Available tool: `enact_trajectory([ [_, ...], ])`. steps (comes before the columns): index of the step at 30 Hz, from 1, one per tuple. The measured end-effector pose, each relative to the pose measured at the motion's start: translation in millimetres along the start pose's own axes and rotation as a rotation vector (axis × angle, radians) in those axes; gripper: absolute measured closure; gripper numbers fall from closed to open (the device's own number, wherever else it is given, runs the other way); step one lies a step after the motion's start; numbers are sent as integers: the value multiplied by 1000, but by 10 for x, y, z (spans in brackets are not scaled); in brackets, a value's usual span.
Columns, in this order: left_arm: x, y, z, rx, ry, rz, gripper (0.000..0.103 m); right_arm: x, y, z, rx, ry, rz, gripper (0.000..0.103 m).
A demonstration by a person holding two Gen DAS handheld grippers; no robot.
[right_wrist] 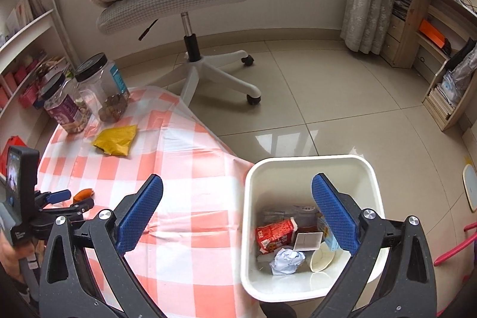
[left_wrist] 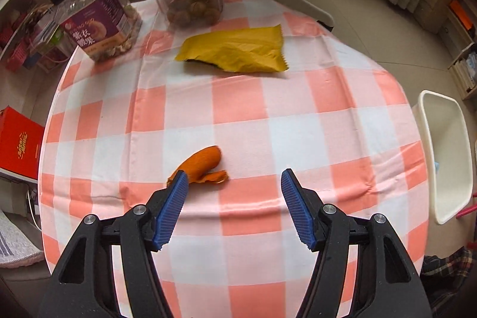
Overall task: Collect trash
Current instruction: 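Grasp the remaining orange peel with the left tool, then grasp the yellow snack packet with the right tool while the left tool holds the peel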
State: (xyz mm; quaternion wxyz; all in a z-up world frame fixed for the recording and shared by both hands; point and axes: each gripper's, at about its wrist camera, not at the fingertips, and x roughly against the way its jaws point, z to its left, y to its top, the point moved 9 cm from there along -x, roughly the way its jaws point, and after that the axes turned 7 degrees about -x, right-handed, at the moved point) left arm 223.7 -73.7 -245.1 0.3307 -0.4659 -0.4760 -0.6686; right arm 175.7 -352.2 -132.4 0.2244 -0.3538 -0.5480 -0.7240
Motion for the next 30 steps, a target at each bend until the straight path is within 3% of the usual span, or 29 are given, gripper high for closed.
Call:
enact_trajectory([
  [6, -210, -151, 289, 62, -67, 26, 40, -131, -82, 368, 56, 24, 44, 7],
  [12, -256, -201, 303, 56, -108, 12, 50, -268, -155, 662, 99, 29, 78, 7],
  [19, -308, -199, 268, 47, -153, -31, 87, -468, -284, 907, 129, 29, 132, 7],
  [30, -8, -189, 489, 116, -189, -116, 91, -686, -355, 1342, 190, 49, 149, 7],
])
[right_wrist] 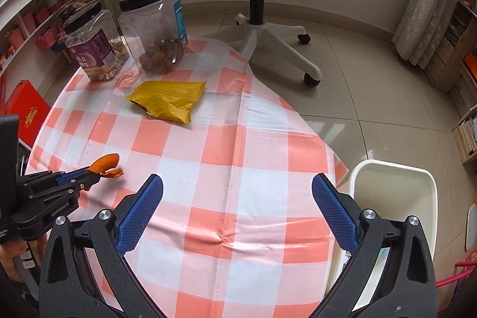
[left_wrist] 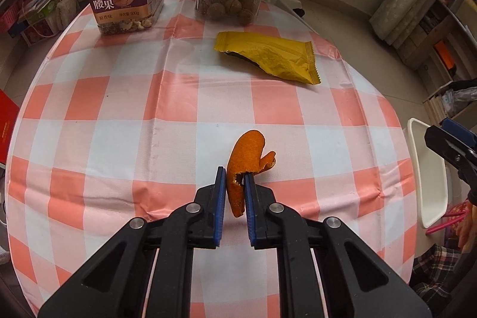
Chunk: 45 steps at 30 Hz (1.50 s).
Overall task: Collect trash
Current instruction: 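Grasp the yellow snack packet with the right tool while the left tool holds the peel, then carry the packet into the bin and open the right tool while the left tool carries the peel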
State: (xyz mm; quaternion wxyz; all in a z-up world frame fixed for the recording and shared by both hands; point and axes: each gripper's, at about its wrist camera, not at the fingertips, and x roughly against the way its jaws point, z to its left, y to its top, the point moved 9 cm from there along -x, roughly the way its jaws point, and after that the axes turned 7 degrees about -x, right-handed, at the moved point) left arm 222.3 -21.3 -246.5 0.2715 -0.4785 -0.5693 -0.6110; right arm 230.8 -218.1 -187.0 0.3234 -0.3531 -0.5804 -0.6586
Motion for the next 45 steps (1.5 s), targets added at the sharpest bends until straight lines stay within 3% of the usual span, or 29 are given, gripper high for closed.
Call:
enact_trajectory([
  [5, 374, 64, 243, 60, 38, -63, 91, -101, 79, 297, 74, 54, -24, 7],
  [13, 974, 106, 562, 130, 57, -162, 91, -658, 313, 1053, 302, 136, -4, 7],
  [17, 1112, 64, 708, 173, 46, -181, 91, -960, 492, 1338, 433, 129, -14, 7],
  [22, 1227, 17, 818, 192, 35, -196, 91, -1364, 581, 1442, 549, 100, 61, 7],
  [24, 1250, 11, 858, 204, 27, -199, 91, -1500, 559, 1423, 556, 96, 89, 15],
  [27, 1241, -11, 916, 232, 7, -184, 90, -1530, 603, 1389, 480, 178, 82, 23],
  [30, 1241, -36, 998, 255, 22, -186, 90, -1521, 650, 1345, 406, 179, 58, 40],
  [32, 1246, -59, 1057, 274, 30, -186, 90, -1484, 661, 1349, 374, 178, 51, 59],
  [35, 1274, -86, 1108, 292, 34, -188, 90, -1396, 658, 1385, 311, 203, 46, 78],
  [45, 1356, -187, 1159, 314, 45, -187, 91, -924, 335, 1624, 161, 315, 78, 87],
])
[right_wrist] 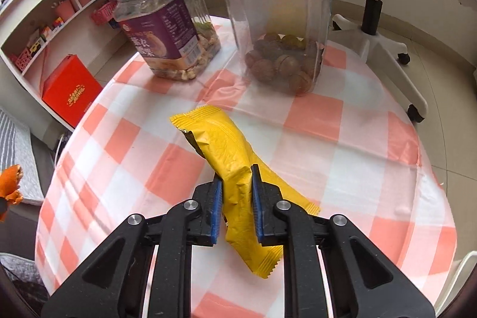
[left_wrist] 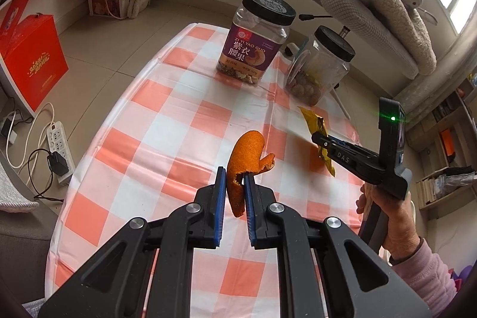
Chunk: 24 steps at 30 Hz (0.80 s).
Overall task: Collect trash
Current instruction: 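Carry the packet into the bin and open the right tool while the left tool carries the peel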
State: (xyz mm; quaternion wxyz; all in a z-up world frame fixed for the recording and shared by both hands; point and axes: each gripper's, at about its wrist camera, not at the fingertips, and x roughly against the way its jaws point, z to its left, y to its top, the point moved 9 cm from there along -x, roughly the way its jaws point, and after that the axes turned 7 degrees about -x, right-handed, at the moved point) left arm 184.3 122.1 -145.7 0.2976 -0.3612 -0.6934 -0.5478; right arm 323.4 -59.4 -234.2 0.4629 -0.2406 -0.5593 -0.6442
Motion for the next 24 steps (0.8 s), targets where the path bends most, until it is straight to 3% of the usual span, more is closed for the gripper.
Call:
enact_trajectory([
  [9, 199, 5, -15, 9, -7, -56, 90, 515, -233, 369, -41, 123, -31, 87],
  [18, 357, -5, -251, -5, -47, -107, 91, 1095, -380, 378, -125, 225, -62, 87],
  [24, 416, -26, -536, -26, -82, -129, 90, 1420, -480, 208, -114, 195, -115, 87],
])
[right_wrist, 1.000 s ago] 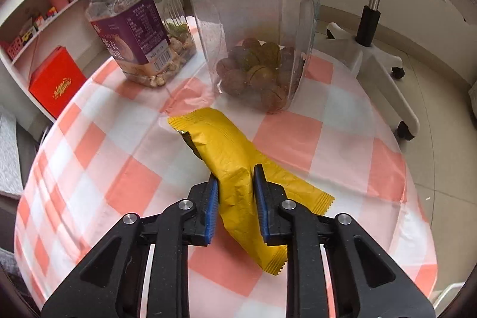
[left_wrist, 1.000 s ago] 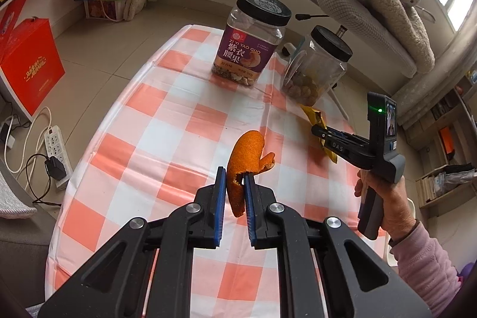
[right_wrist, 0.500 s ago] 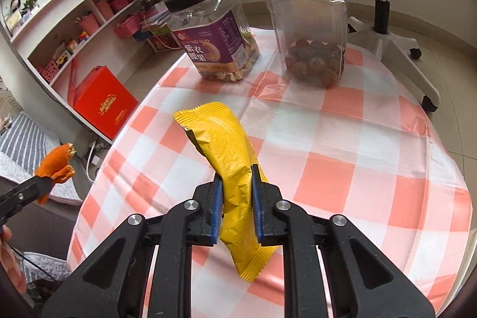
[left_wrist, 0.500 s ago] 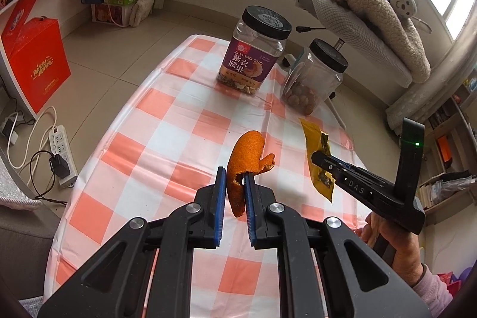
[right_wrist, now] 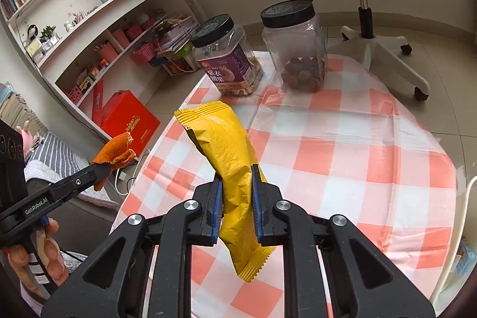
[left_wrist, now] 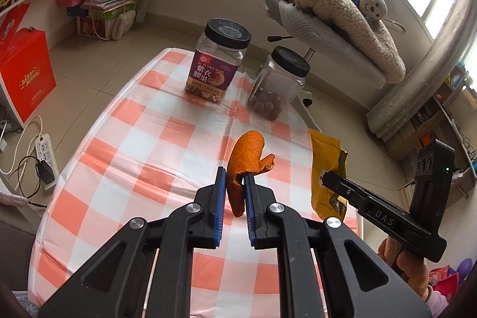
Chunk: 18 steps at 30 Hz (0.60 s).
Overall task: Collect trash
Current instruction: 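Carry the packet into the bin and open the right tool while the left tool carries the peel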
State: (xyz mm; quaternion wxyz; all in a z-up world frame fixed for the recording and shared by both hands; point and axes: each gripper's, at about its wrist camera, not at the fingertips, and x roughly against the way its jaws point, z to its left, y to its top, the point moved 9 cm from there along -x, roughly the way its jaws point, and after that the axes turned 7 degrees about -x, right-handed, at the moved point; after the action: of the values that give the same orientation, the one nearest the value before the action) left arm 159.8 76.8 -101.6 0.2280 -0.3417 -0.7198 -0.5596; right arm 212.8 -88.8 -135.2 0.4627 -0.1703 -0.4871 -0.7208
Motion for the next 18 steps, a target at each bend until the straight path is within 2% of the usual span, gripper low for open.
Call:
enact_trajectory([
  [9, -107, -8, -526, -63, -38, -7, 90, 492, 3, -436, -16, -66, -88, 87],
  [18, -278, -86, -1031, -130, -75, 12, 91, 982, 26, -1063, -122, -130, -172, 87],
])
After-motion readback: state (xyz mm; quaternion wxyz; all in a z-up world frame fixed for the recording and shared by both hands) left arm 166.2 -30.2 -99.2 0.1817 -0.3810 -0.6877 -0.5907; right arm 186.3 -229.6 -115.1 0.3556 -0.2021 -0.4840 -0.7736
